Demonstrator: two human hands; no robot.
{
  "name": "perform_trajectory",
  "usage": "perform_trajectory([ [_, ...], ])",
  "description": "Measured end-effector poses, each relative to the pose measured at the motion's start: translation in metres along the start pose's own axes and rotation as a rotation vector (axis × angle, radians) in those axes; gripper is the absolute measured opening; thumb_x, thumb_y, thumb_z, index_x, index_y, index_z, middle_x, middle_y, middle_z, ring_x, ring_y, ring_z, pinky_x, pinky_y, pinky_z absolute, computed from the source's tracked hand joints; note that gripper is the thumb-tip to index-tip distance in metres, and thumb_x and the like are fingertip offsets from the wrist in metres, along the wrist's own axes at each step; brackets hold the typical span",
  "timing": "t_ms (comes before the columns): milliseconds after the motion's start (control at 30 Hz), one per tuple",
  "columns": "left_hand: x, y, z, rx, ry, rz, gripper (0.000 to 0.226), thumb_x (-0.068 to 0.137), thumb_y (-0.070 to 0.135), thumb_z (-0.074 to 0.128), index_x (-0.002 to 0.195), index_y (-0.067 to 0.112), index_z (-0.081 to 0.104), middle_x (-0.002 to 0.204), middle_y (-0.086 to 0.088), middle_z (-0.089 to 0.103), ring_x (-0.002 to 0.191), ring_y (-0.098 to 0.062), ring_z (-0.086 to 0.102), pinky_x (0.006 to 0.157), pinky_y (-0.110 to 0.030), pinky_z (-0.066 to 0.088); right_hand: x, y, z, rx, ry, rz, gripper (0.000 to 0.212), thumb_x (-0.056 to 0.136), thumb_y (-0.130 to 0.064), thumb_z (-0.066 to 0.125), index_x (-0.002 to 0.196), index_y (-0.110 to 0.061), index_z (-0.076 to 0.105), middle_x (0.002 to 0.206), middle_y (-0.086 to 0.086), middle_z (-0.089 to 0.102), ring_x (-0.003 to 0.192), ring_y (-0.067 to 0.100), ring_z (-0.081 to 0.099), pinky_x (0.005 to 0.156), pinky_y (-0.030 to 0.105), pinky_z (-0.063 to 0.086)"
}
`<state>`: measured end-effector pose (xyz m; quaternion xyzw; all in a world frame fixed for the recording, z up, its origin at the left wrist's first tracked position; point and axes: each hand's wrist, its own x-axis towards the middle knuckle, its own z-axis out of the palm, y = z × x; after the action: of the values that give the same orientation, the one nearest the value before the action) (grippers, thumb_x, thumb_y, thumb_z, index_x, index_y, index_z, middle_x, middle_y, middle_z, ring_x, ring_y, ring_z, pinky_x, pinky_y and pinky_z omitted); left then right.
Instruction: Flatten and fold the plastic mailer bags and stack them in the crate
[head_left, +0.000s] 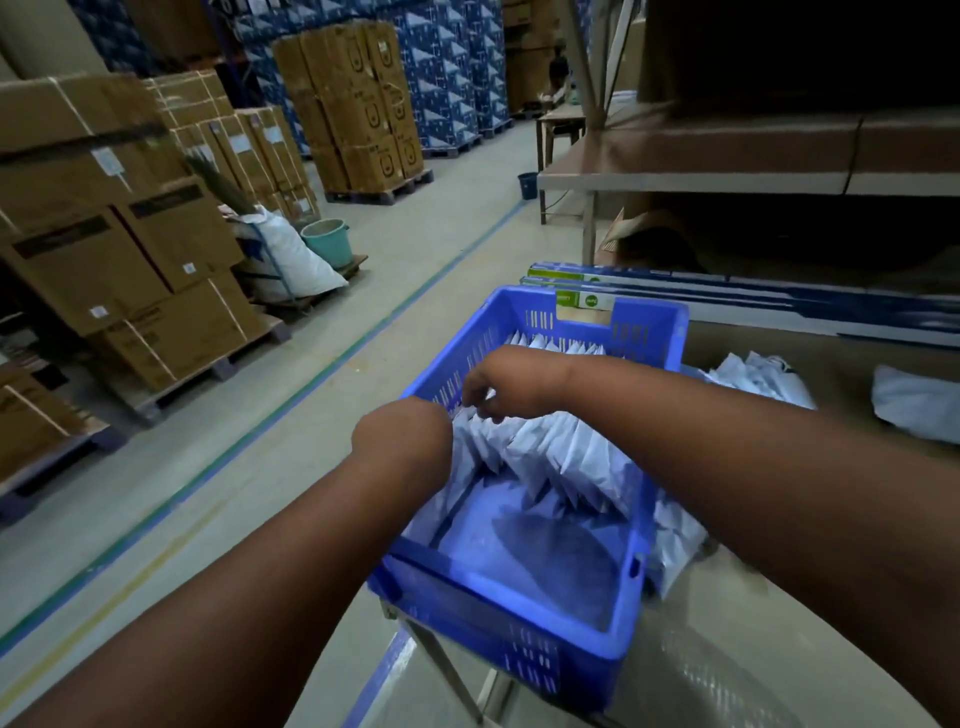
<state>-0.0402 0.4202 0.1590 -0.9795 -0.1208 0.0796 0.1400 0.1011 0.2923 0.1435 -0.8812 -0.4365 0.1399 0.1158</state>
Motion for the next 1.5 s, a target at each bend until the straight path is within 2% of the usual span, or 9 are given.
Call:
perform_trajectory([
  [100,-0.008,0.021,-0.03,-0.063,0.113,0.038,0.01,0.09,0.024,0.07,0.098,0.023,0.065,0.088,0.0,0.056,0.079,-0.026,0.054,0.065,-0.033,0.044,-0.057,0.022,-0.026,0.022,0.053,0.018,0.022,0.098,-0.02,0.069,0.118,-0.026,0.076,0.08,-0.022,0.07,0.084,0.004,0.073,0.076,0.023,0.051],
  [300,-0.012,0.125,-0.085,-0.173,0.223,0.238,0.039,0.084,0.04,0.079,0.069,0.02,0.049,0.074,0.002,0.053,0.073,-0.024,0.055,0.062,-0.034,0.046,-0.187,0.083,-0.056,0.015,0.138,0.169,0.014,0.094,-0.025,0.069,0.105,-0.031,0.076,0.079,-0.019,0.073,0.075,-0.005,0.067,0.075,0.021,0.054],
  [500,-0.033,0.251,-0.122,-0.268,0.299,0.435,0.027,0.083,0.044,0.075,0.074,0.024,0.059,0.072,0.005,0.051,0.086,-0.027,0.067,0.067,-0.033,0.048,-0.319,0.143,-0.059,-0.065,0.217,0.313,0.008,0.094,-0.032,0.072,0.101,-0.031,0.076,0.089,-0.014,0.075,0.082,0.01,0.068,0.078,0.034,0.056],
  [667,-0.047,0.362,-0.114,-0.251,0.295,0.599,0.029,0.086,0.043,0.074,0.104,0.02,0.071,0.103,-0.001,0.071,0.104,-0.026,0.066,0.078,-0.032,0.053,-0.425,0.193,-0.019,-0.21,0.264,0.455,0.009,0.098,-0.038,0.064,0.093,-0.031,0.068,0.088,-0.011,0.066,0.09,0.015,0.062,0.065,0.03,0.041],
  [733,-0.053,0.408,-0.105,-0.287,0.264,0.631,0.028,0.084,0.039,0.074,0.103,0.018,0.071,0.104,-0.002,0.072,0.105,-0.027,0.068,0.076,-0.031,0.046,-0.461,0.219,0.012,-0.195,0.289,0.529,0.007,0.097,-0.039,0.065,0.093,-0.034,0.068,0.085,-0.01,0.063,0.088,0.018,0.061,0.071,0.032,0.045],
  [867,-0.058,0.489,-0.092,-0.324,0.196,0.724,0.025,0.083,0.044,0.076,0.1,0.027,0.069,0.104,0.001,0.071,0.101,-0.023,0.068,0.073,-0.027,0.042,-0.516,0.272,0.054,-0.106,0.257,0.682,0.021,0.097,-0.043,0.065,0.114,-0.034,0.074,0.112,-0.008,0.073,0.107,0.018,0.066,0.088,0.032,0.051],
  [1033,-0.045,0.562,-0.083,-0.268,0.128,0.741,0.03,0.081,0.052,0.078,0.097,0.031,0.064,0.111,0.003,0.067,0.103,-0.019,0.063,0.076,-0.026,0.04,-0.545,0.336,0.086,-0.067,0.354,0.843,0.037,0.095,-0.051,0.064,0.126,-0.031,0.068,0.127,-0.005,0.064,0.111,0.019,0.063,0.076,0.029,0.042],
  [1267,-0.007,0.61,-0.071,-0.265,-0.014,0.664,0.025,0.081,0.049,0.078,0.085,0.027,0.066,0.096,0.003,0.068,0.093,-0.016,0.064,0.073,-0.026,0.047,-0.514,0.415,0.107,-0.068,0.432,1.005,0.07,0.082,-0.059,0.066,0.141,-0.025,0.045,0.14,0.008,0.049,0.12,0.032,0.055,0.097,0.046,0.045],
  [1500,-0.001,0.594,-0.061,-0.317,0.02,0.592,0.021,0.082,0.041,0.074,0.086,0.021,0.068,0.092,0.006,0.067,0.089,-0.017,0.065,0.076,-0.031,0.059,-0.491,0.452,0.132,-0.101,0.496,1.089,0.06,0.078,-0.029,0.063,0.136,-0.023,0.052,0.117,0.01,0.063,0.099,0.034,0.063,0.086,0.042,0.052],
])
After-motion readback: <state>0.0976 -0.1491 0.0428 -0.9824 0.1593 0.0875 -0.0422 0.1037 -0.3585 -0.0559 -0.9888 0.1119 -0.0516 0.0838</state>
